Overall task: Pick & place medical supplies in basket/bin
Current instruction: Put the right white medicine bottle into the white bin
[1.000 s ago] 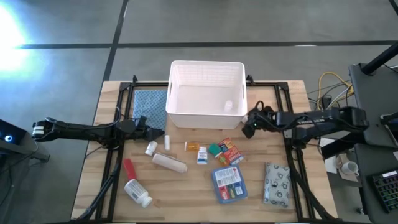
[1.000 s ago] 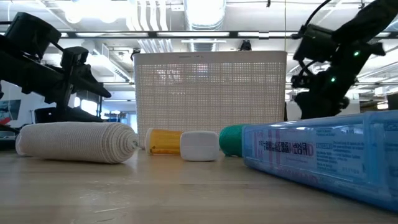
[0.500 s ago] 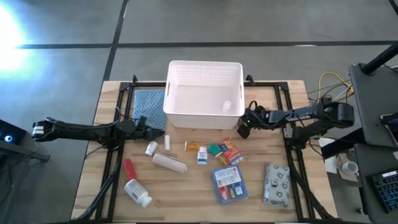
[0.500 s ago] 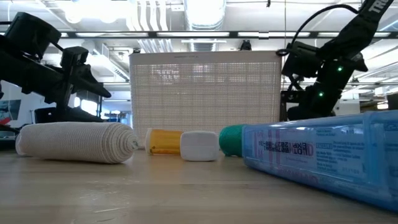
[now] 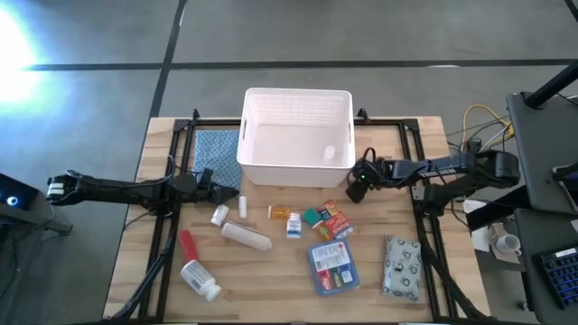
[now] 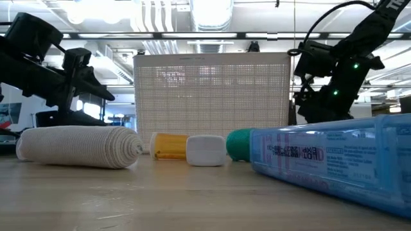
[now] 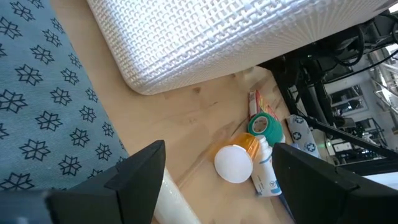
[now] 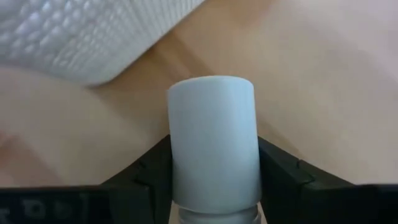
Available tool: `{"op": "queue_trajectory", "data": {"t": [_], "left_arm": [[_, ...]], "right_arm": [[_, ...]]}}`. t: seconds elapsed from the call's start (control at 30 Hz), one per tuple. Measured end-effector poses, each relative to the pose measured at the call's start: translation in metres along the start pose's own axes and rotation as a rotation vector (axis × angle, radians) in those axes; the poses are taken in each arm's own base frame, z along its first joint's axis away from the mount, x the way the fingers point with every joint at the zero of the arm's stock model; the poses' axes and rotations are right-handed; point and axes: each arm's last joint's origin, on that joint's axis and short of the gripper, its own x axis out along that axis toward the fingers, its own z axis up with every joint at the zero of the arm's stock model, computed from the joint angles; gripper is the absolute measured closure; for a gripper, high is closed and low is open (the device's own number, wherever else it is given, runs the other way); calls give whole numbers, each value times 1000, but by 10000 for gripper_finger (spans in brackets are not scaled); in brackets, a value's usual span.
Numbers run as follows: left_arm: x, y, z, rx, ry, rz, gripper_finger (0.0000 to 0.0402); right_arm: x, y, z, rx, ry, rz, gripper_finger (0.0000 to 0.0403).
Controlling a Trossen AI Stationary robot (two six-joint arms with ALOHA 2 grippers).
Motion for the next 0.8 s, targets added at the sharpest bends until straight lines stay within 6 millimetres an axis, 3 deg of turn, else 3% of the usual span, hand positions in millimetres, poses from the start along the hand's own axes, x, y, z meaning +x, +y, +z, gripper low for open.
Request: {"op": "queue_trajectory", "data": {"t": [0.27,0.47,0.7,0.8], "left_arm": [[0,0,0,0,0,0,128],[0,0,0,0,0,-1,128],[0,0,0,0,0,-1,128],[0,0,0,0,0,-1,128]], "right_arm": [[-22,11,-14,102,165,192,241],[-58,34,-9,189,269,522,235],[-141,57,35,192,-69,953,234],[-177,56,59,206,-329,991,234]]}}
